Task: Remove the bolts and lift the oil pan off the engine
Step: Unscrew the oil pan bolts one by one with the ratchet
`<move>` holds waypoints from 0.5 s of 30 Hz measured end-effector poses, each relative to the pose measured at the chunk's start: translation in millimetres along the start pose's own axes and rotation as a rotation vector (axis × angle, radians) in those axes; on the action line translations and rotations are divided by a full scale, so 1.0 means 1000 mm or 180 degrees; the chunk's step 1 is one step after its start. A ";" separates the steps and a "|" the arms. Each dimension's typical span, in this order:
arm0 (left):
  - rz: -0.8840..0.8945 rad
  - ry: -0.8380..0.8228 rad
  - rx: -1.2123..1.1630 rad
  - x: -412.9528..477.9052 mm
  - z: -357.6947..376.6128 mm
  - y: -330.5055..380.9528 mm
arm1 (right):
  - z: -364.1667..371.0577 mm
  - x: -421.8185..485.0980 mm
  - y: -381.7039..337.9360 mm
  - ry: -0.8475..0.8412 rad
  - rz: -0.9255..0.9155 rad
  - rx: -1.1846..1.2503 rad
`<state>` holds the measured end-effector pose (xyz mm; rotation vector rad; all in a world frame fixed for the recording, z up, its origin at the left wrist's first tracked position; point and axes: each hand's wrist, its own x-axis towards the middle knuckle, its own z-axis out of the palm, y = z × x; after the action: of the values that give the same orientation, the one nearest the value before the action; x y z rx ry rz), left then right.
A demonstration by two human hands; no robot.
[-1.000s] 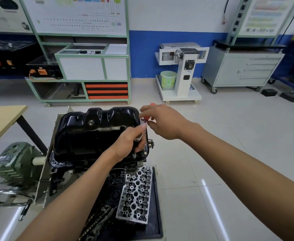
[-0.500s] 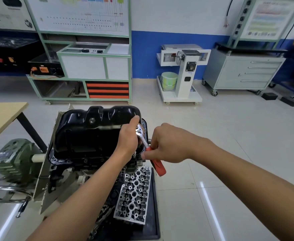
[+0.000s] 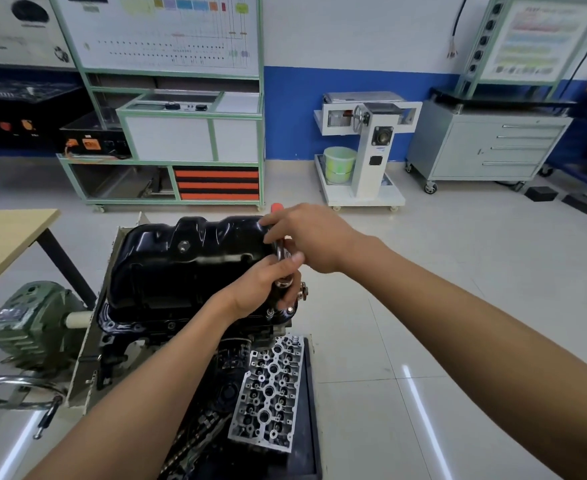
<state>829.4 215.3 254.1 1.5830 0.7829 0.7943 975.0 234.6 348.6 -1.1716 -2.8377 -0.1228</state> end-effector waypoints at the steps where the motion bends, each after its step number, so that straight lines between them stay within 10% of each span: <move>1: -0.0028 0.0021 0.0012 -0.001 -0.001 0.000 | 0.002 0.000 0.001 0.0026 -0.0007 0.0088; 15: -0.0024 0.1520 -0.0205 0.000 0.020 -0.005 | -0.008 -0.063 -0.017 -0.0621 0.0823 0.0716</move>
<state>845.5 205.6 246.7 1.3450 1.0892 1.2025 1008.4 177.6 349.6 -1.5544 -2.7279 0.3326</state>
